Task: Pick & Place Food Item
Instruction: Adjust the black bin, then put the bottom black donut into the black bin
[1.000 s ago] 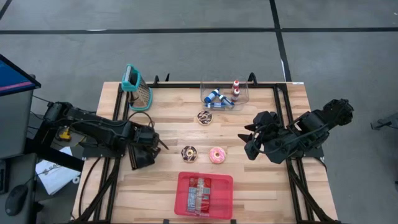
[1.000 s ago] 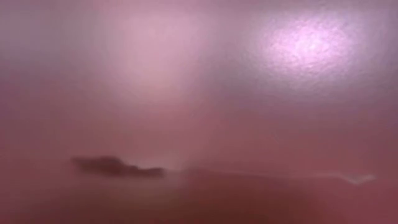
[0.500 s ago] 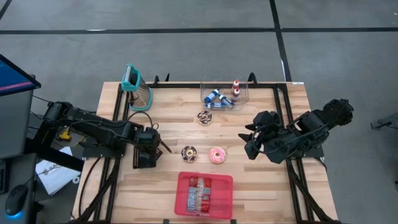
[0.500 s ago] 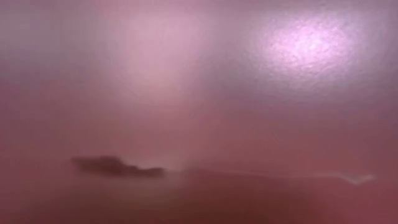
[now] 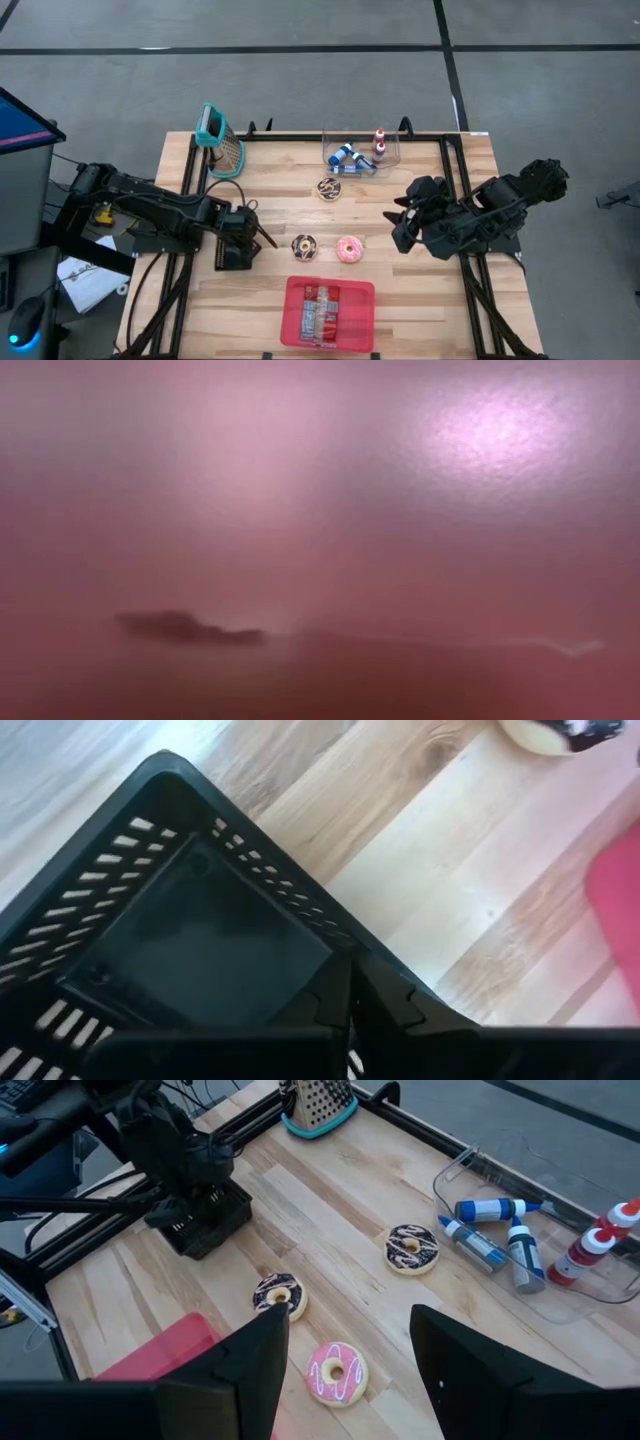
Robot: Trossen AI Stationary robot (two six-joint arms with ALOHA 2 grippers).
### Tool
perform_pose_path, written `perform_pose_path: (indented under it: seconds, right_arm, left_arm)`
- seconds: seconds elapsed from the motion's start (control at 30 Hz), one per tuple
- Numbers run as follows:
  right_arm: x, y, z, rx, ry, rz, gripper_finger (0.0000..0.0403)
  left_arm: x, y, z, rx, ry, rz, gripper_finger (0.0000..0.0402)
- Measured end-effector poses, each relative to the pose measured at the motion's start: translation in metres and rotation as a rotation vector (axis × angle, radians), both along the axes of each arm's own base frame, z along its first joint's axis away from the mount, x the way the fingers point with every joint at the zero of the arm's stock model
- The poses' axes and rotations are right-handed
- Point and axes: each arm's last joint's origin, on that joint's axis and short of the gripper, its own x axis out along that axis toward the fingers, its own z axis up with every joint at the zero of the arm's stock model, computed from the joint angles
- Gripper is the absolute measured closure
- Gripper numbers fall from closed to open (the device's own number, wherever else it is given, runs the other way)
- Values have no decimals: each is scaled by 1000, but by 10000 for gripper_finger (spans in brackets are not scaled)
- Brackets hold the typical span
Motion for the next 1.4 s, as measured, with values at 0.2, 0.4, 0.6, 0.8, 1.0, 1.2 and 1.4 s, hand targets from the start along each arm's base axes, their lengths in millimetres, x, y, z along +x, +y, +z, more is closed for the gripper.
perform_pose_path:
  seconds: [0.2, 0.4, 0.6, 0.8, 1.0, 1.2, 1.4]
  right_arm:
    - [0, 0, 0, -5, 4, -1, 201]
    - [0, 0, 0, -6, 4, -1, 201]
    - [0, 0, 0, -6, 4, -1, 201]
    - [0, 0, 0, -5, 3, -1, 201]
    - [0, 0, 0, -5, 3, -1, 201]
    - [-1, 0, 0, -5, 3, -1, 201]
    - [-3, -1, 0, -20, 21, 6, 201]
  left_arm:
    - [1, 0, 0, -2, -12, -1, 401]
    - [5, 0, 2, -5, -55, 2, 401]
    - [5, 0, 2, -4, -53, 4, 401]
    - [4, 0, 2, 3, -46, -10, 401]
    - [2, 1, 1, 27, -27, -61, 401]
    - [-7, 3, 16, 53, -51, -138, 401]
    - [-6, 0, 63, 19, -331, -350, 401]
